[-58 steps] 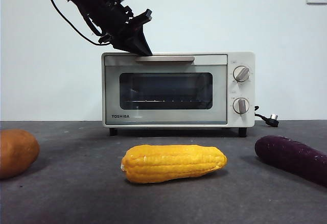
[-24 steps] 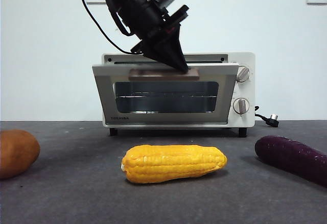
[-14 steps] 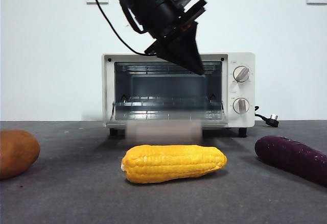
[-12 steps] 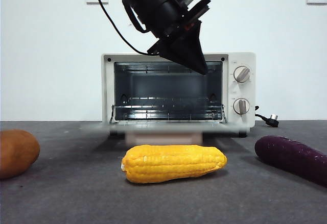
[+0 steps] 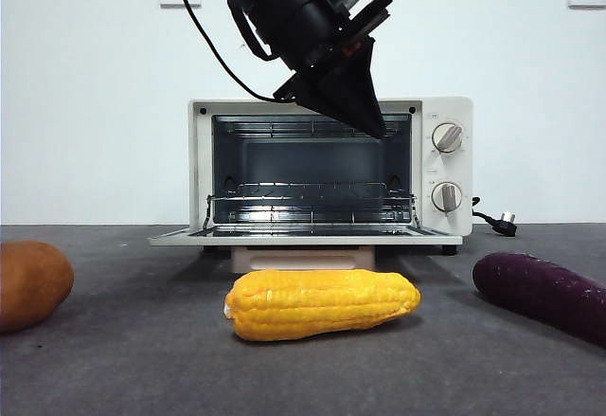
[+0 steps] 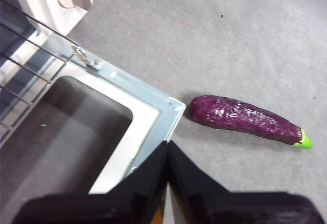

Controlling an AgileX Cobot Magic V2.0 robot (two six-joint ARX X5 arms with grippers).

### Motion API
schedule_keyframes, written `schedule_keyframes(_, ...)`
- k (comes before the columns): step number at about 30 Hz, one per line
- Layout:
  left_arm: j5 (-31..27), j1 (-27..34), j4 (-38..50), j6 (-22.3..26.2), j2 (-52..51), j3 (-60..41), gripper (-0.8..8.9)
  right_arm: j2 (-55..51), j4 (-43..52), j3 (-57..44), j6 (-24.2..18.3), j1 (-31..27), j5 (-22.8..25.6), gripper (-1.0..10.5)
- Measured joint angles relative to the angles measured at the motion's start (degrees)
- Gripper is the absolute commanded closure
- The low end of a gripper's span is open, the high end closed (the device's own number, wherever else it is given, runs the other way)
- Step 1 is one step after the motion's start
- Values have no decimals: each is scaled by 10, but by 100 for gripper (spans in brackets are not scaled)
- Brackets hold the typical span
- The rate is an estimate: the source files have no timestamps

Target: Take the eggplant from the table,put the eggplant in the oven

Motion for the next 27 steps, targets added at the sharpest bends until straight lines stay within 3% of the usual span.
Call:
schedule_keyframes(11, 0, 36, 0, -5, -109, -3, 819, 1, -1, 0, 0, 0, 0, 317)
schedule_keyframes(20, 0, 102, 8, -35, -236, -3, 819, 3, -1, 0, 0, 0, 0, 317)
schedule_keyframes(27, 13, 167, -60, -40, -322, -3, 819, 3, -1, 0, 0, 0, 0, 317)
